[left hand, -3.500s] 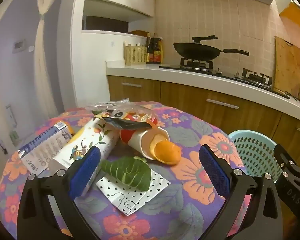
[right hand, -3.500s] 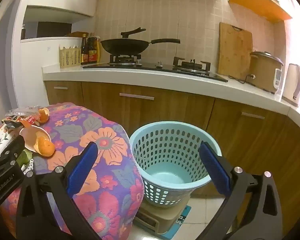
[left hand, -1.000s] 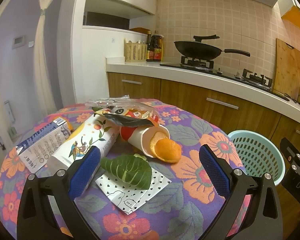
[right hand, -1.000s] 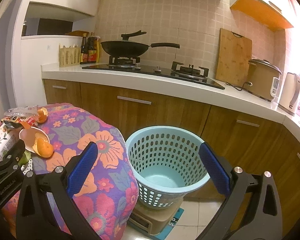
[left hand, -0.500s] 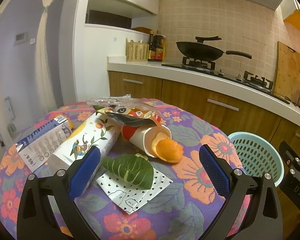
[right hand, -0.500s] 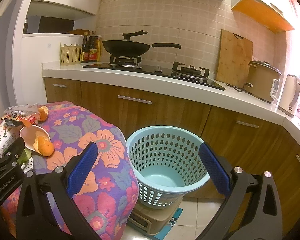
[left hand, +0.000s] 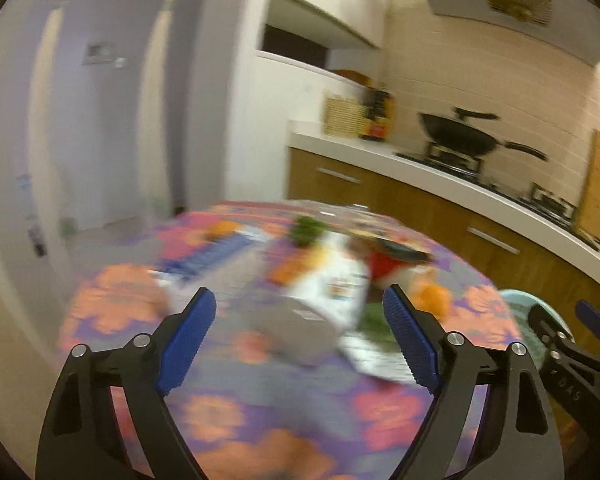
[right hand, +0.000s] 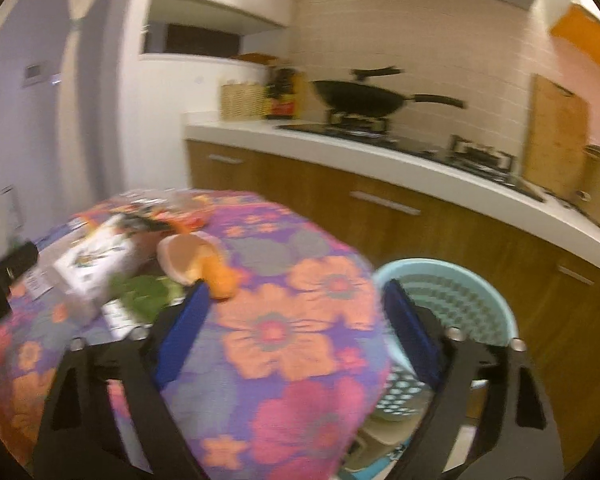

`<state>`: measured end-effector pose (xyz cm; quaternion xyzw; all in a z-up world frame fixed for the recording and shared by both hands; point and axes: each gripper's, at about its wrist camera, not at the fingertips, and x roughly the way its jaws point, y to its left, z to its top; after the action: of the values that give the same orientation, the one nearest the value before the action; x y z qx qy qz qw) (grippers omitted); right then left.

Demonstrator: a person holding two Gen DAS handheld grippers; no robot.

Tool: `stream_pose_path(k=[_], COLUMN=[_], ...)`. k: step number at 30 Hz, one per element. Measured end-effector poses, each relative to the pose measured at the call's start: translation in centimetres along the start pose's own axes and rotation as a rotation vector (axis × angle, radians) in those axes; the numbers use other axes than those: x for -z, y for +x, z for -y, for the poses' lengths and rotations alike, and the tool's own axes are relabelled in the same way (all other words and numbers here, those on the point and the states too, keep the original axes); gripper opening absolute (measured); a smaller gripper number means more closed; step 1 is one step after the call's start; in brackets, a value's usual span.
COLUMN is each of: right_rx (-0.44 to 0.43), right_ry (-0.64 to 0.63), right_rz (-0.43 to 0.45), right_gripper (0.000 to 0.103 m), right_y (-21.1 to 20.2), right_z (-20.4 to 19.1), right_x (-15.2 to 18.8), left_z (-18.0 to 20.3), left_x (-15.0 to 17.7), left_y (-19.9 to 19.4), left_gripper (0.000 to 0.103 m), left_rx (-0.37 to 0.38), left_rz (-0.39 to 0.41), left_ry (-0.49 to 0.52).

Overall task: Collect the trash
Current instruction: 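Grasp the blue milk carton with the left tool while the right tool grasps the green leaf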

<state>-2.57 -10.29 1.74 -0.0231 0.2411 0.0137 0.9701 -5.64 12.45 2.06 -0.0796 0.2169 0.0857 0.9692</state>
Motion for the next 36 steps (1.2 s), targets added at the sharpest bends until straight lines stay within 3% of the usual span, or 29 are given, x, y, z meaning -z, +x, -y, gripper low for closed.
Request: stream_pose_path(k=[5,7,14,18,20,25,26,28,36], right_rx=[-0.153,-0.198,-0.355,-0.394,-0.424,-0.425,-0.437,-0.439,-0.415], right_ry=[-0.036,-0.066,-0.107,-0.176,-0.200,-0.245,-0.242,-0.240,-0.270], right_rz=[-0.043,-0.076,-0.138,-0.183,-0.214,-0.252,-0.267,-0.281,-0.303], right_gripper=[0.056,0.036,0.036,0.037,0.043,0.045,0.045,0.045,0.042], right_y=[0.6,1.2,3.3,5.3,6.3,7.7,8.0,8.4,9.1], right_z=[-3.6,-5.3,-7.2,-7.4,-7.6,-8.5,-8.6,-8.7,-9.7], right_x=[0.1,0.1,-0.8,-1.6,-1.6,-1.1,-1.0,-0.9,-0.5], left_z=[-6.2,-7.6,-9.3,-9.2,-9.5,-8.9,-8.5,-8.0,-7.0], left_x=[-2.1,-2.4,-2.9,-2.9,-3.0,-2.7,-2.6,-2.3,-2.0], left_y=[0.7,1.7,7.1,9.8,11.3,14.1,14.4,14.9,13.2], left_gripper=[0.080,0.080,0.079,0.079,0.079,0.061,0.060,0.048,0.036], left_rx=[-0.061,-0.063,0.098,0.115,0.126,0.163,0.157,0.141,0.150], left_rz=[-0.036,-0.065,-0.233,-0.300,-0.335,-0.426,-0.435,-0.440,-0.377], left_ry=[0.010,0.044,0.159,0.194,0.170,0.151,0.157,0.169,0.139])
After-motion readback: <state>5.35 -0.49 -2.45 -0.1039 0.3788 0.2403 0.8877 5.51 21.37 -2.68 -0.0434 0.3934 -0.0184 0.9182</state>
